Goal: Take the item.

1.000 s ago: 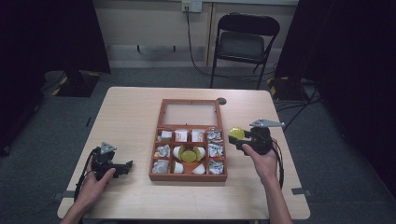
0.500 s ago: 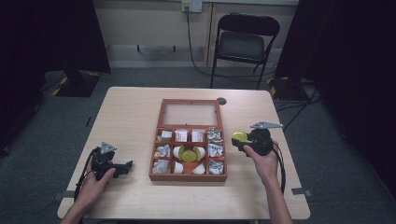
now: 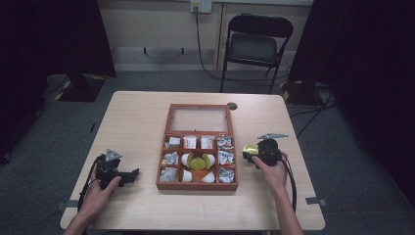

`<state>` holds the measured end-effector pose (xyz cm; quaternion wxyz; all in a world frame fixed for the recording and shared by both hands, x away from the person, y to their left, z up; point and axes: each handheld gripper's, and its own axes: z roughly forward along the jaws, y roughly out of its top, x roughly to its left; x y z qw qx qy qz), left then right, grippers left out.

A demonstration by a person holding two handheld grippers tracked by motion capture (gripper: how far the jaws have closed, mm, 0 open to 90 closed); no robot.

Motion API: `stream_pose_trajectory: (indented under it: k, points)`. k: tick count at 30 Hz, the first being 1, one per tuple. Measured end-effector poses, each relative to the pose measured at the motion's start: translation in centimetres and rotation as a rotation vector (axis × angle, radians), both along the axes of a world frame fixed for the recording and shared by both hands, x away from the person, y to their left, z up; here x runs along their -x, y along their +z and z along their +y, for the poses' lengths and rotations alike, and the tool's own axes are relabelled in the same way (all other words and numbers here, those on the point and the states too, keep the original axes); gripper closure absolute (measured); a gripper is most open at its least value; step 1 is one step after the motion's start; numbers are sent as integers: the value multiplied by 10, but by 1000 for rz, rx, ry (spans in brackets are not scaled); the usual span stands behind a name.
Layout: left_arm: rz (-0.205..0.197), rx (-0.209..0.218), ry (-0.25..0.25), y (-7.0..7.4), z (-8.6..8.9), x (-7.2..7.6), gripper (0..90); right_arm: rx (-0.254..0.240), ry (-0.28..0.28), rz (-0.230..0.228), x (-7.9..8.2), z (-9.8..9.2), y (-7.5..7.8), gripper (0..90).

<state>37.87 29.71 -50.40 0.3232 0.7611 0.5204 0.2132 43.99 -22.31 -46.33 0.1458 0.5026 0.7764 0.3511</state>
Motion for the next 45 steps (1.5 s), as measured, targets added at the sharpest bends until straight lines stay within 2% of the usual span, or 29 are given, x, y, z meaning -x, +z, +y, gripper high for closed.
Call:
stream_pose_trajectory:
  k: [6,12,17,23,39,45]
  points:
    - [0,0,0,0,0,0,0,8,-1,31,-2,-2,-9,403]
    - [0,1,0,0,0,0,0,23,1,30,-2,1,-12,402]
    - [0,1,0,0,0,0,0,16,7,36,-2,0,-12,387]
    - [0,-1,0,0,0,0,0,1,4,20,-1,-2,-8,330]
    - [0,0,0,0,0,0,0,-52,-13,-47,12,-12,12,321]
    - [0,0,0,0,0,0,0,-29,-4,-62,24,-19,18,336]
